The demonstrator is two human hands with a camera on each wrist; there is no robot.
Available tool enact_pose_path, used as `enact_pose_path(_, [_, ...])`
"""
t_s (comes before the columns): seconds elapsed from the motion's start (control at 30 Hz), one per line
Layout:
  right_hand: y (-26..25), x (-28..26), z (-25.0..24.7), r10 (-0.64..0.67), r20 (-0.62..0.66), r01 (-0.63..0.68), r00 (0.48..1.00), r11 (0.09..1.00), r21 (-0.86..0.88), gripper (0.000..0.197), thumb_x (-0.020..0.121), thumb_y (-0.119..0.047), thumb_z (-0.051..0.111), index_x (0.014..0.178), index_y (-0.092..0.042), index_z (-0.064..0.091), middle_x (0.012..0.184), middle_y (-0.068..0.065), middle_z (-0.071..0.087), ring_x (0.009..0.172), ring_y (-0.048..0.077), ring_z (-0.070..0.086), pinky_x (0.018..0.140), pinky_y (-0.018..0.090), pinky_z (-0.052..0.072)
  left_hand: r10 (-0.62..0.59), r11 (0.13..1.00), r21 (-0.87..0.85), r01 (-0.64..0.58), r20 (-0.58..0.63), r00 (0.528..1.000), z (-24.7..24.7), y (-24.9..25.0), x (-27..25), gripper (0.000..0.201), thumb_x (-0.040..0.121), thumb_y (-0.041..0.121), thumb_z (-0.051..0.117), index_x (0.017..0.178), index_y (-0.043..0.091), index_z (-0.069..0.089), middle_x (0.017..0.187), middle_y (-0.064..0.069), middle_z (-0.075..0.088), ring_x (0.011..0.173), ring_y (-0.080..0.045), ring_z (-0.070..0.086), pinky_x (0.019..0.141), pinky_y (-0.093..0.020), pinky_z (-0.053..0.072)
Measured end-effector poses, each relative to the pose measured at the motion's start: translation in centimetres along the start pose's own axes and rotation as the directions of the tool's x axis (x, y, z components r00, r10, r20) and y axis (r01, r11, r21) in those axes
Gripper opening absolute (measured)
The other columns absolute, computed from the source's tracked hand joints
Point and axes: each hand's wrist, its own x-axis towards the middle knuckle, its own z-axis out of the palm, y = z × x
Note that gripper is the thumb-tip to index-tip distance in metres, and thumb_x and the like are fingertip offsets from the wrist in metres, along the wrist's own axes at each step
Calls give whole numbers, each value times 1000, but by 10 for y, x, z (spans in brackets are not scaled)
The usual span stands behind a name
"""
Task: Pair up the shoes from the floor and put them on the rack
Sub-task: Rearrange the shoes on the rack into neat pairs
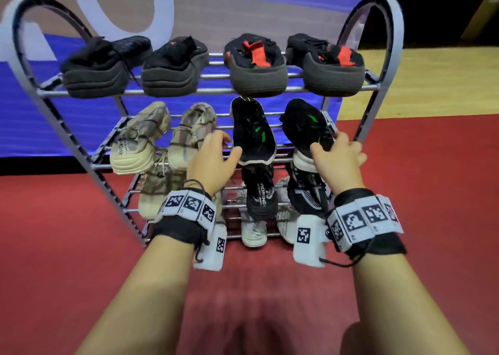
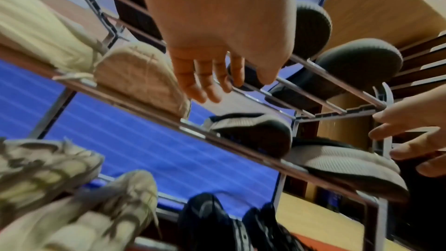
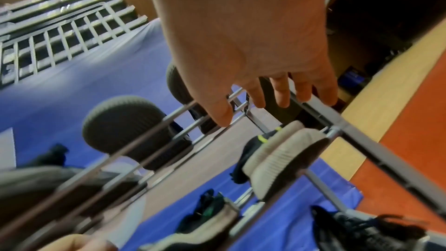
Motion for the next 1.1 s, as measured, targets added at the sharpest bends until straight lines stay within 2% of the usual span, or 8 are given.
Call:
enact_pose_path(0.13, [16,-2,3,29,0,-29,1000,993,-116,60,91,-33,50,141,-6,29,140,23,28,125,43,28,101,43,32,-200,957,-184,223,136,970,25,-12,-6,44,87,43,55,112,7,49,105,-9,59,98,-26,59,88,-40,47])
enact_pose_path(0.23, [25,-1,6,42,50,-37,998,995,-91,70,90,-35,52,147,-9,20,142,23,27,128,44,29,102,43,32,-377,827,-369,425,197,905,33,-9,-6,50,87,44,55,120,7,44,101,-12,61,93,-34,63,79,-41,50])
enact_pose_path(0.37, [34,-1,10,-14,84,20,996,997,-78,69,90,-34,53,146,-9,21,137,24,35,126,43,39,101,46,38,-429,677,-494,546,339,837,38,3,-6,65,91,46,50,140,12,26,112,-7,54,70,-18,62,64,-35,55])
enact_pose_path(0.53, [39,-1,12,-53,114,66,992,991,-113,62,92,-33,49,144,-10,24,137,21,37,117,41,50,94,48,43,-408,488,-655,576,413,815,47,15,-2,71,93,38,53,145,17,11,116,-7,49,74,-18,66,68,-33,58])
enact_pose_path(0.73, [43,3,11,-74,113,90,991,985,-149,61,93,-33,49,144,-10,24,137,19,37,116,41,51,91,46,43,-422,404,-713,572,410,809,53,12,1,68,93,28,57,144,8,17,121,-9,52,82,-22,67,72,-28,58])
enact_pose_path(0.9, [42,3,13,-77,103,94,992,981,-171,61,95,-32,47,144,-8,22,138,20,35,113,42,52,90,46,44,-443,339,-770,541,377,814,49,15,2,45,90,6,57,131,0,40,118,-13,59,80,-18,65,84,-31,55])
enact_pose_path(1.0, [40,3,16,-70,96,86,993,981,-175,60,95,-30,46,144,-7,21,137,22,35,112,44,52,89,47,44,-438,286,-818,498,351,828,41,17,0,41,89,-5,52,129,-2,45,112,-11,58,95,-23,62,74,-24,58])
enact_pose_path(1.1, [36,1,20,-42,64,54,997,979,-198,61,95,-29,45,145,-5,21,138,23,34,123,42,43,94,47,40,-408,188,-862,471,368,836,24,20,-1,18,91,-9,47,105,0,51,103,-10,59,91,-18,61,82,-29,57])
